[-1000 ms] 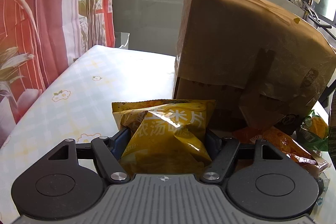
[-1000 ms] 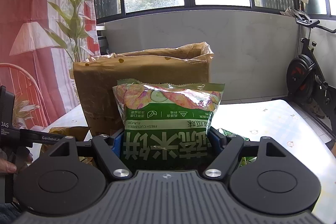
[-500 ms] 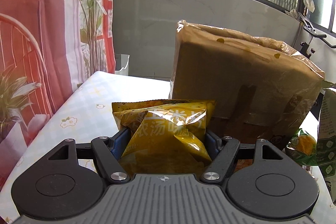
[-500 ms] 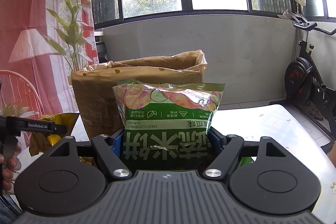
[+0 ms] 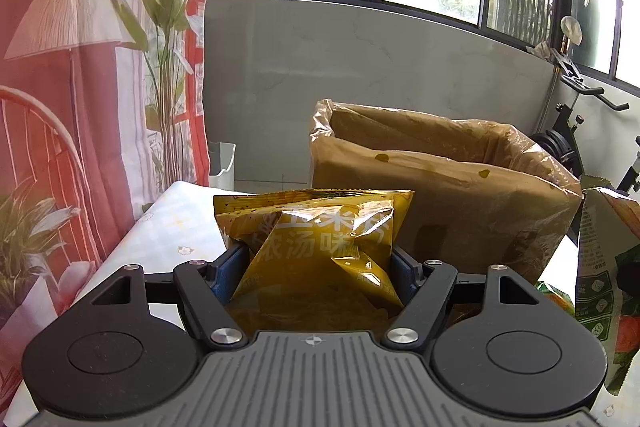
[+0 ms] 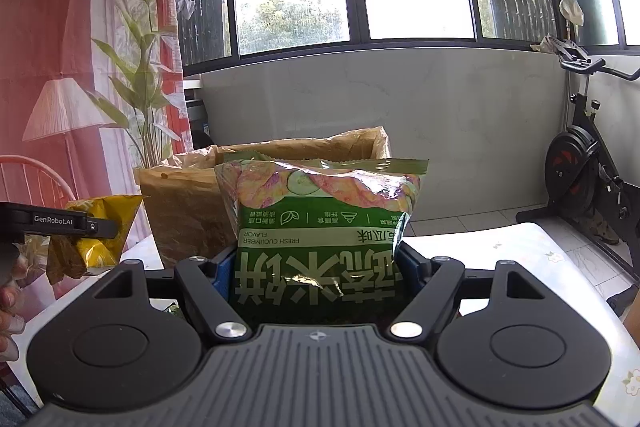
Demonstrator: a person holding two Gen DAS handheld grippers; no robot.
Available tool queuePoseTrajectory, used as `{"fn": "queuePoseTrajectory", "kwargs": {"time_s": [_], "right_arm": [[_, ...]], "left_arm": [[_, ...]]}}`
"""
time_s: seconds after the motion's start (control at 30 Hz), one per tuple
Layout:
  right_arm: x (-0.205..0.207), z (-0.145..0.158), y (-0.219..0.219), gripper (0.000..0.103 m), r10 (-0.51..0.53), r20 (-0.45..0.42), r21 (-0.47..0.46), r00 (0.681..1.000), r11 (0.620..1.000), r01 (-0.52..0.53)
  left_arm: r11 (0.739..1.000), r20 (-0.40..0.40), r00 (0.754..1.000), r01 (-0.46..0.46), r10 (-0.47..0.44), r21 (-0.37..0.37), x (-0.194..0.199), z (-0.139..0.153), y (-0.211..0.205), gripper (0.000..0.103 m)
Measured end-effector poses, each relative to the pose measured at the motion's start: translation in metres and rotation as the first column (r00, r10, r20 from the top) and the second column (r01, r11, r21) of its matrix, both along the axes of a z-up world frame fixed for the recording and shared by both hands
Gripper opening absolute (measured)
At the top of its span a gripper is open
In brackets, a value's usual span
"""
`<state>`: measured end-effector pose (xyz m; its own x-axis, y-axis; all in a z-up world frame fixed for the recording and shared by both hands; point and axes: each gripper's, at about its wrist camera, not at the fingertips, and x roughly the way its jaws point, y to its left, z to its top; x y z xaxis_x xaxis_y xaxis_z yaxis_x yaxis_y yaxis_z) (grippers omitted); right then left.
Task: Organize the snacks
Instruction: 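Lift both held bags and carry them over the open cardboard box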
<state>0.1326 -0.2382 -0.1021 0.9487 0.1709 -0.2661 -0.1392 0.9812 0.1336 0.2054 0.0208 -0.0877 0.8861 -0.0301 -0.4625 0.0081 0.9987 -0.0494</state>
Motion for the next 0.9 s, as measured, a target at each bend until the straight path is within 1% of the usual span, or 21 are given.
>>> {"fn": "queuePoseTrajectory", "kwargs": {"time_s": [0.3, 0.6, 0.9], "right_arm": [[0.002, 0.009, -0.006, 0.077, 0.009, 0.022, 0.007, 1.0, 1.0, -0.009], [0.006, 0.019, -0.009, 0.077, 0.015, 0.043, 0.008, 0.999, 1.0, -0.015], [0.015, 0.033, -0.012, 0.077, 0.03, 0.064, 0.01, 0.998, 0.999, -0.03]], "left_arm": [[1.0, 0.033, 0.999, 0.016, -0.016, 0.0, -0.001, 0.02, -0.008, 0.076], [1.0, 0.059, 0.998, 0.03, -0.03, -0.006, -0.004, 0.031, -0.011, 0.076], [0.999, 0.095, 0.994, 0.052, -0.051, -0.007, -0.004, 0.048, -0.013, 0.076]]}}
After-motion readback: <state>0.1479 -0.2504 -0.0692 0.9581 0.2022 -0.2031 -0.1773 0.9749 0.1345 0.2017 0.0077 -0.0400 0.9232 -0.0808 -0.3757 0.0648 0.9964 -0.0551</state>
